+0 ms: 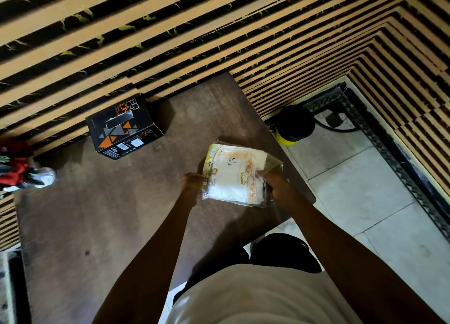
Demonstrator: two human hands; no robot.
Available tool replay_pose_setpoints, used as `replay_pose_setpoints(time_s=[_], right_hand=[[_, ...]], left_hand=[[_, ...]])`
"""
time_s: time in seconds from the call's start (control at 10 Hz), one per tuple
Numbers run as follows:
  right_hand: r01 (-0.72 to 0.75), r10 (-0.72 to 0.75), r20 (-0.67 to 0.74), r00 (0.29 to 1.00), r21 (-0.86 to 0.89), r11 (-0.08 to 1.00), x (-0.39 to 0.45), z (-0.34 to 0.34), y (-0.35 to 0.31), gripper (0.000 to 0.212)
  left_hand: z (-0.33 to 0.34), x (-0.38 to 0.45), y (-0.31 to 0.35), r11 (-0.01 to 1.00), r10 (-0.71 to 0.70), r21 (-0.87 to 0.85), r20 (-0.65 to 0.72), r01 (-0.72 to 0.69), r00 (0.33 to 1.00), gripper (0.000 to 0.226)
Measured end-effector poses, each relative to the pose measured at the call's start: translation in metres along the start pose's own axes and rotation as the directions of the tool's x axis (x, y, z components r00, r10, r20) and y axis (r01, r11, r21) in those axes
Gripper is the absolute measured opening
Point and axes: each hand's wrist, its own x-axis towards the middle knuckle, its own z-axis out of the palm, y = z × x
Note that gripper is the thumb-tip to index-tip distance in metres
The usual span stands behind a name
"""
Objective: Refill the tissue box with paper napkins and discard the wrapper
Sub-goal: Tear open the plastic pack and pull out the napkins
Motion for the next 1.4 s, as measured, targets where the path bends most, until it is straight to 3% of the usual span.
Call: replay_pose_setpoints(time_s=[0.1, 0.2, 0.3, 0.4, 0.5, 0.6, 0.7, 0.8, 0.9, 1.0, 1.1, 1.2, 1.3, 1.4], right_hand=[[-0.051, 0.053, -0.018, 0.998, 0.072, 0.996, -0.014, 0.014, -0.007, 0.045], [-0.086, 0.077, 0.056, 0.995, 0.186, 0.979, 0.029, 0.013, 0.011, 0.035], [-0.181, 0.166, 0.113, 0.98, 0.14, 0.974, 0.103, -0.008, 0.054, 0.063], [-0.18, 0.145, 0.178, 0.973, 0.2, 0.963, 0.066, 0.002, 0.033, 0.048], [-0.079, 0.032, 0.208, 0.978, 0.227, 0.971, 0.053, 0.002, 0.03, 0.053], [-0.084, 0.029, 0.286, 0.958, 0.183, 0.98, 0.049, 0.007, 0.024, 0.038], [-0.04, 0.023, 0.301, 0.953, 0.049, 0.998, 0.039, 0.013, 0.019, 0.048], [0.119, -0.094, 0.112, 0.989, -0.251, 0.961, 0.028, 0.011, 0.011, 0.063], [0.272, -0.264, 0.07, 0.962, -0.296, 0.916, 0.034, 0.0, 0.006, 0.061], [0.33, -0.332, 0.042, 0.942, -0.273, 0.904, 0.032, -0.022, -0.007, 0.047], [0.354, -0.378, -0.086, 0.922, -0.212, 0.911, 0.03, -0.046, -0.017, 0.038], [0.279, -0.295, -0.184, 0.938, -0.105, 0.954, 0.035, -0.064, -0.018, 0.037], [0.223, -0.227, -0.146, 0.963, -0.043, 0.974, 0.035, -0.071, -0.022, 0.037], [0.239, -0.213, -0.207, 0.955, 0.104, 0.966, 0.028, -0.073, -0.029, 0.039]], left_hand=[[-0.003, -0.005, 0.003, 1.0, -0.012, 0.009, 0.019, 0.012, 1.0, 0.023], [-0.01, -0.002, 0.004, 0.999, -0.037, -0.021, 0.002, 0.038, 0.999, 0.02], [-0.007, -0.001, 0.002, 0.998, -0.043, -0.037, 0.024, 0.044, 0.999, 0.019], [-0.009, 0.0, 0.003, 0.998, -0.059, -0.033, 0.032, 0.06, 0.998, 0.017], [-0.011, 0.002, 0.0, 0.998, -0.056, -0.015, 0.047, 0.057, 0.997, 0.01], [-0.009, -0.003, 0.003, 1.0, -0.028, -0.01, 0.054, 0.029, 0.998, 0.008], [-0.009, -0.002, 0.002, 1.0, -0.014, 0.027, 0.039, 0.013, 0.999, 0.012], [-0.016, 0.029, -0.022, 0.994, 0.009, 0.108, -0.147, 0.007, 0.989, 0.013], [-0.03, 0.085, -0.058, 0.993, -0.014, 0.106, -0.333, 0.052, 0.943, 0.028], [-0.041, 0.067, -0.041, 0.992, -0.058, 0.077, -0.416, 0.098, 0.908, 0.029], [-0.045, 0.031, -0.016, 0.993, -0.09, 0.025, -0.47, 0.115, 0.878, 0.028], [-0.043, 0.023, -0.01, 0.993, -0.101, 0.008, -0.482, 0.119, 0.87, 0.026], [-0.039, 0.021, -0.009, 0.993, -0.117, -0.031, -0.47, 0.116, 0.875, 0.027], [-0.038, 0.029, -0.015, 0.991, -0.133, -0.052, -0.483, 0.124, 0.865, 0.025]])
